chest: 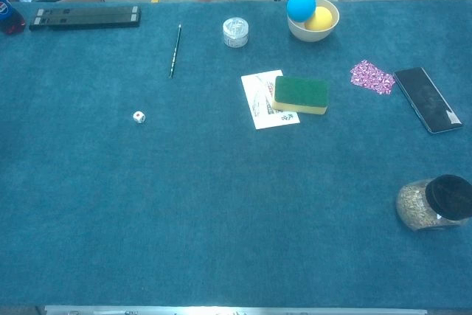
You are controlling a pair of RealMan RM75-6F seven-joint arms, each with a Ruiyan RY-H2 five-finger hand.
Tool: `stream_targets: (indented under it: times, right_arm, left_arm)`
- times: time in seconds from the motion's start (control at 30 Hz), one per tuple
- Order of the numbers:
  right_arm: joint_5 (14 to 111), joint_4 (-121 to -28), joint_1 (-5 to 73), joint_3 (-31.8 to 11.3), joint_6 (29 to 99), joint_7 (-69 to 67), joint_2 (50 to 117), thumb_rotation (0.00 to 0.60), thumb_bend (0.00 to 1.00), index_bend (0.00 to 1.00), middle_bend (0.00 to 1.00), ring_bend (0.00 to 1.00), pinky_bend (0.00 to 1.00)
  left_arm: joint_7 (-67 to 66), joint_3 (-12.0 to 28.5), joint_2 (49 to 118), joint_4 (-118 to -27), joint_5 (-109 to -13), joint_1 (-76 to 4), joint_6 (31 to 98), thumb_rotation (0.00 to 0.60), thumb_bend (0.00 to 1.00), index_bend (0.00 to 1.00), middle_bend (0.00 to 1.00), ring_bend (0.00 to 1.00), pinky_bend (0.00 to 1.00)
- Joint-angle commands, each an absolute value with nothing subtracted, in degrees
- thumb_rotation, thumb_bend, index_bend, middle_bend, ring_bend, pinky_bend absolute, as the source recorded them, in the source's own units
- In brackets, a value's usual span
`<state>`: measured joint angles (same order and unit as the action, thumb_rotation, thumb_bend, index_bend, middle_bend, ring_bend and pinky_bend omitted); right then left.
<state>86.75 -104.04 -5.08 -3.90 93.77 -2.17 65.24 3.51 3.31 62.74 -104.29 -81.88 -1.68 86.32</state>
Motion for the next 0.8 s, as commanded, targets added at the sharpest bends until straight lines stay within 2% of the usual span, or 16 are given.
stream_targets:
  times: [0.03, 0.57, 0.8]
  right_arm:
    - [86.7, -104.1, -5.0, -4.0, 93.7, -2.0, 65.3, 0.6, 0.29, 0.32, 0.22, 0.1, 0.18]
    - [86.1, -103.6, -4.7, -4.3, 93.2, -2.1, 65.5, 0.6, 0.29, 0.32, 0.22, 0.1, 0.18]
    - [86.0, -103.3, -4.2, -4.4, 92.7, -2.3, 65.7, 0.6, 0.29, 0.32, 0.22, 0.1, 0.18]
  left_arm:
    - [3.6, 3.4, 62.8, -104.1, -81.8, -1.8, 86.2, 0.6, 0.04, 0.18, 0.05, 0.0, 0.0]
    - [3.3, 3.7, 62.3, -103.9, -81.8, -2.9, 84.6, 0.6, 0.04, 0.2, 0.05, 0.0, 0.0]
    - [5.6, 5.0, 61.5, -102.2, -83.4, -8.7, 77.3, 0.6, 0.04, 0.25, 0.06, 0.0, 0.0]
